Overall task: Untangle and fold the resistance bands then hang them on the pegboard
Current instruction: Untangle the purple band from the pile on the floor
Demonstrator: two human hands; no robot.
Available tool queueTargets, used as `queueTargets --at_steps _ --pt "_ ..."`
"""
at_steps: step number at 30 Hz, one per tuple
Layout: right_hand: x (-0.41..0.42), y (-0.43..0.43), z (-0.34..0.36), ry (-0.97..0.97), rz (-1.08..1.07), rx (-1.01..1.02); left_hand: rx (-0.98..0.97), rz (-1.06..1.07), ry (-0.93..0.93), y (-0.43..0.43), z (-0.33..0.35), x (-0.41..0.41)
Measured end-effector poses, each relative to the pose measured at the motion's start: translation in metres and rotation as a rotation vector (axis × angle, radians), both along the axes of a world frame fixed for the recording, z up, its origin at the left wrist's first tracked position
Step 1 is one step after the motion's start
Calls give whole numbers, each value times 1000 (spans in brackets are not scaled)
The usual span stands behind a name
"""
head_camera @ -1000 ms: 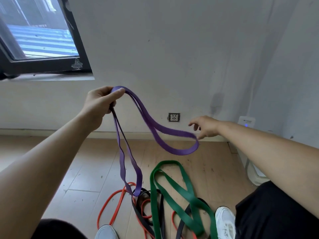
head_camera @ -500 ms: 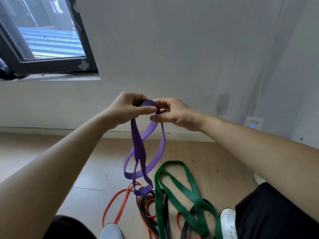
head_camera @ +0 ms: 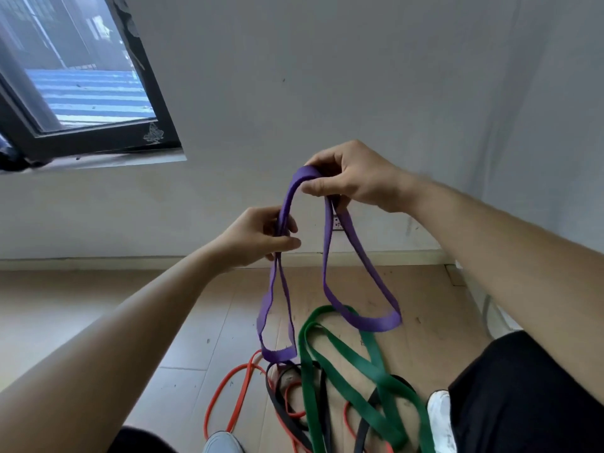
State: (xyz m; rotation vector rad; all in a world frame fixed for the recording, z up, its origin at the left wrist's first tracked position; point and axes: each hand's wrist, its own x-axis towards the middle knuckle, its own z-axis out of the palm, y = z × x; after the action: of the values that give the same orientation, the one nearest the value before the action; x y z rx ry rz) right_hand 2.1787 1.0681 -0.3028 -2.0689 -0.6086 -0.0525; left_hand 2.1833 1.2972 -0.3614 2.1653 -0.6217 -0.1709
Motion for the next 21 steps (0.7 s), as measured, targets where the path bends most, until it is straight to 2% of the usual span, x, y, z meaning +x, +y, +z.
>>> queueTargets --at_steps 8,11,13,17,21 --pt "5 -48 2 54 -114 289 -108 -23 170 -9 -9 5" --pt "7 -57 -3 97 -147 410 -143 -18 165 -12 -6 6" --pt "8 -64 -7 118 -162 437 -236 16 141 -14 3 7" --pt "7 -71 -22 195 -140 285 -468 66 118 -18 23 5" --pt "4 -59 -41 218 -87 64 -547 95 61 -28 34 3"
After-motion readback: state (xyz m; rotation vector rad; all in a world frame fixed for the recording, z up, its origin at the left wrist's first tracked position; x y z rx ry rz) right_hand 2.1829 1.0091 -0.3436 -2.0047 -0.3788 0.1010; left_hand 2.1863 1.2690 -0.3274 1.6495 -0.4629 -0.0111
